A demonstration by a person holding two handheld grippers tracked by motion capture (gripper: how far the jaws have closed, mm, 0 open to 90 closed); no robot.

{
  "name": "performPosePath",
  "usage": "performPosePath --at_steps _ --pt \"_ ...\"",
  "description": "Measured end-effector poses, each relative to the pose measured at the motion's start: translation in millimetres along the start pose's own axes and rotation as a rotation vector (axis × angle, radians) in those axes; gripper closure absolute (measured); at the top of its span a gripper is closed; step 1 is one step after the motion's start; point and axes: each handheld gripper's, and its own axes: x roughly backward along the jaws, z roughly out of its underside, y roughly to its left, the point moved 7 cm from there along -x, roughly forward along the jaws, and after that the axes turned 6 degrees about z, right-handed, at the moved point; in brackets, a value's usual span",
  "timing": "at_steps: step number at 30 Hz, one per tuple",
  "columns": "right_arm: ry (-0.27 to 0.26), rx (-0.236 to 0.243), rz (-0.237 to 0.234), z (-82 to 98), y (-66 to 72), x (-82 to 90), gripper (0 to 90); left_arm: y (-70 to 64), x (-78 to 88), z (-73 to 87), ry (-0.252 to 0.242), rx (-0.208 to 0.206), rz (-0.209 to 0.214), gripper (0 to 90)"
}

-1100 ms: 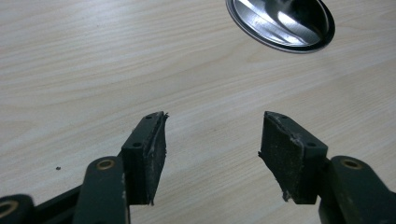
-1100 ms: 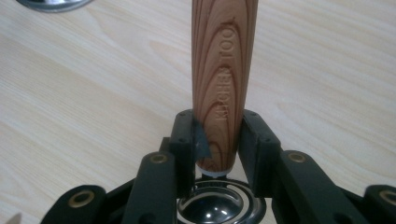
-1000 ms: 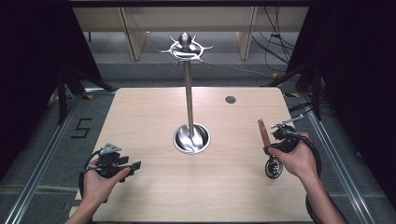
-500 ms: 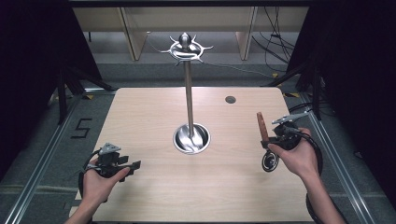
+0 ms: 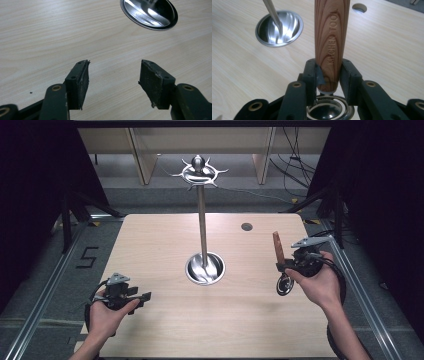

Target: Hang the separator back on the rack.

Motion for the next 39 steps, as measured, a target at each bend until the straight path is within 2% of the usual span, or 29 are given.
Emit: performPosePath --at_steps 5,6,7,8,9,11,12,13,14,16,18,19,20,21,22,23,24,25,26,27,29,30,31,32,34,35,37,38,39 --pt "-0.036 0.01 -0.01 -7.1 4.9 2.1 69.3 0.2 0.5 -0.7 -0.007 0.002 0.001 39.8" --pt "-0.065 0.036 -0.001 -9.2 4.1 0.9 69.3 0.4 0.6 -0.7 -0.007 0.002 0.001 39.8" --pt "-0.08 0.032 -0.009 -11.4 5.9 1.0 69.3 0.3 0.4 -0.8 -0.007 0.004 0.001 39.8" --pt "-0.079 0.013 -0.015 -13.3 8.5 2.4 69.4 0.3 0.2 -0.8 -0.007 0.003 0.002 39.8" --pt "-0.066 0.024 -0.019 -13.8 9.0 4.0 69.3 -0.1 -0.1 -1.0 -0.012 0.008 0.003 39.8" --pt "-0.101 0.052 -0.017 -17.7 9.3 3.1 69.3 0.2 0.7 -0.9 -0.006 0.001 0.004 39.8" --pt "-0.097 0.042 -0.018 -18.8 11.0 4.0 69.3 -0.1 0.5 -1.3 -0.013 0.004 0.003 39.8" --pt "-0.107 0.054 -0.019 -20.3 11.4 4.3 69.4 0.1 0.6 -1.4 -0.015 0.002 0.001 39.8" --pt "-0.138 0.042 -0.021 -24.0 13.3 3.1 69.3 0.1 0.9 -1.3 -0.012 0.003 0.003 39.8" --pt "-0.12 0.05 -0.029 -25.1 14.6 6.1 69.3 -0.1 0.6 -1.4 -0.015 0.006 0.004 39.8" --pt "-0.153 0.079 -0.022 -29.5 13.3 5.8 69.4 -0.2 0.7 -1.8 -0.019 0.006 0.001 39.8" --pt "-0.166 0.083 -0.019 -30.9 13.4 5.9 69.3 -0.2 0.7 -1.9 -0.019 0.007 0.002 39.8" --pt "-0.184 0.067 -0.019 -32.8 14.8 5.4 69.3 -0.2 0.7 -1.9 -0.019 0.005 0.002 39.8" --pt "-0.164 0.079 -0.025 -32.7 14.7 7.3 69.4 -0.2 0.7 -1.9 -0.019 0.005 0.003 39.8" --pt "-0.17 0.082 -0.022 -33.5 15.4 7.6 69.3 -0.3 0.7 -2.1 -0.022 0.009 0.002 39.8" --pt "-0.169 0.073 -0.023 -34.6 16.3 8.4 69.3 -1.8 -0.7 -3.2 -0.042 0.029 0.006 39.8" --pt "-0.169 0.066 -0.024 -35.4 17.1 9.0 69.3 -1.5 -0.8 -3.1 -0.041 0.028 0.007 39.8" --pt "-0.198 0.071 -0.022 -37.6 17.4 8.1 69.3 -1.3 -0.7 -3.0 -0.037 0.026 0.007 39.8" --pt "-0.204 0.079 -0.021 -39.1 16.7 8.6 69.3 -1.3 -0.7 -2.8 -0.037 0.028 0.007 39.8" --pt "-0.189 0.076 -0.035 -38.8 18.1 10.1 69.3 -1.5 -0.5 -3.0 -0.04 0.031 0.008 39.8" --pt "-0.205 0.086 -0.03 -41.6 17.3 10.3 69.3 -0.4 0.2 -3.3 -0.039 0.024 0.002 39.8" --pt "-0.201 0.07 -0.033 -41.6 19.5 10.9 69.3 -0.4 -0.1 -3.4 -0.041 0.024 0.003 39.8" --pt "-0.213 0.062 -0.034 -43.2 20.7 10.8 69.3 -0.3 -0.1 -3.2 -0.038 0.026 0.002 39.8" --pt "-0.23 0.075 -0.025 -44.9 20.0 10.4 69.3 -0.2 -0.2 -3.0 -0.037 0.025 0.0 39.8" --pt "-0.211 0.082 -0.036 -45.3 20.8 12.3 69.3 -0.2 -0.5 -2.4 -0.03 0.017 0.003 39.8" --pt "-0.206 0.069 -0.036 -45.7 22.0 13.5 69.3 -1.0 -1.0 -2.7 -0.035 0.023 0.005 39.8" --pt "-0.214 0.085 -0.034 -47.9 21.8 13.9 69.3 -1.2 -0.7 -3.0 -0.039 0.024 0.005 39.8" --pt "-0.237 0.059 -0.029 -49.8 24.1 13.2 69.3 -1.3 -0.7 -3.1 -0.042 0.026 0.002 39.7" --pt "-0.239 0.074 -0.029 -50.8 23.6 13.3 69.3 -0.8 -0.7 -2.9 -0.036 0.023 0.004 39.7"
